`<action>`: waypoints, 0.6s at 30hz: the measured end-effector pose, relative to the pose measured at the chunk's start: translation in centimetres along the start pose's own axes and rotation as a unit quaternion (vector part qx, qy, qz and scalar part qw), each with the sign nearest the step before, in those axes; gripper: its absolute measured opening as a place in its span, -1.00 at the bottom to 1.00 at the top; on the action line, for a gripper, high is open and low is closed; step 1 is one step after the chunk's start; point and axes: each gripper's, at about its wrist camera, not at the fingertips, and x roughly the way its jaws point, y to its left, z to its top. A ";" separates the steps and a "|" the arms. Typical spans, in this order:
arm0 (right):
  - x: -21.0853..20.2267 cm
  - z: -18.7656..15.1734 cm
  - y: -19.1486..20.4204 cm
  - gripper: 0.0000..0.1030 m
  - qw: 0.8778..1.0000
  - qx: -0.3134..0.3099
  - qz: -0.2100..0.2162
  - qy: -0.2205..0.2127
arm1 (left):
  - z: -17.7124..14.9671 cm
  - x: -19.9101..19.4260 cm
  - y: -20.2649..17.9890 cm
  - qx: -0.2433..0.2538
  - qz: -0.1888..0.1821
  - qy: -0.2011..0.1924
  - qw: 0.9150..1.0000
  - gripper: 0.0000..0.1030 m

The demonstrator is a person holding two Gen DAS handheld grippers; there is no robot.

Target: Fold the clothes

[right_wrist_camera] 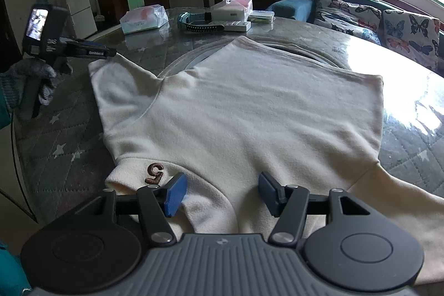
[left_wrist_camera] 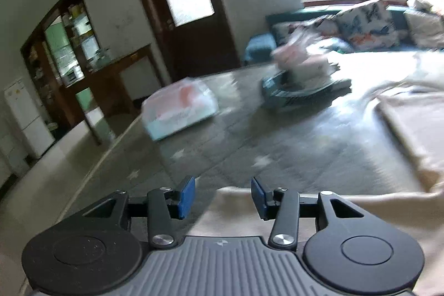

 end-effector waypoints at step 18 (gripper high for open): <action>-3.0 -0.3 -6.3 0.12 0.993 0.084 -0.072 -0.041 | -0.6 -8.5 -15.8 0.102 -0.275 -0.040 0.955 -0.01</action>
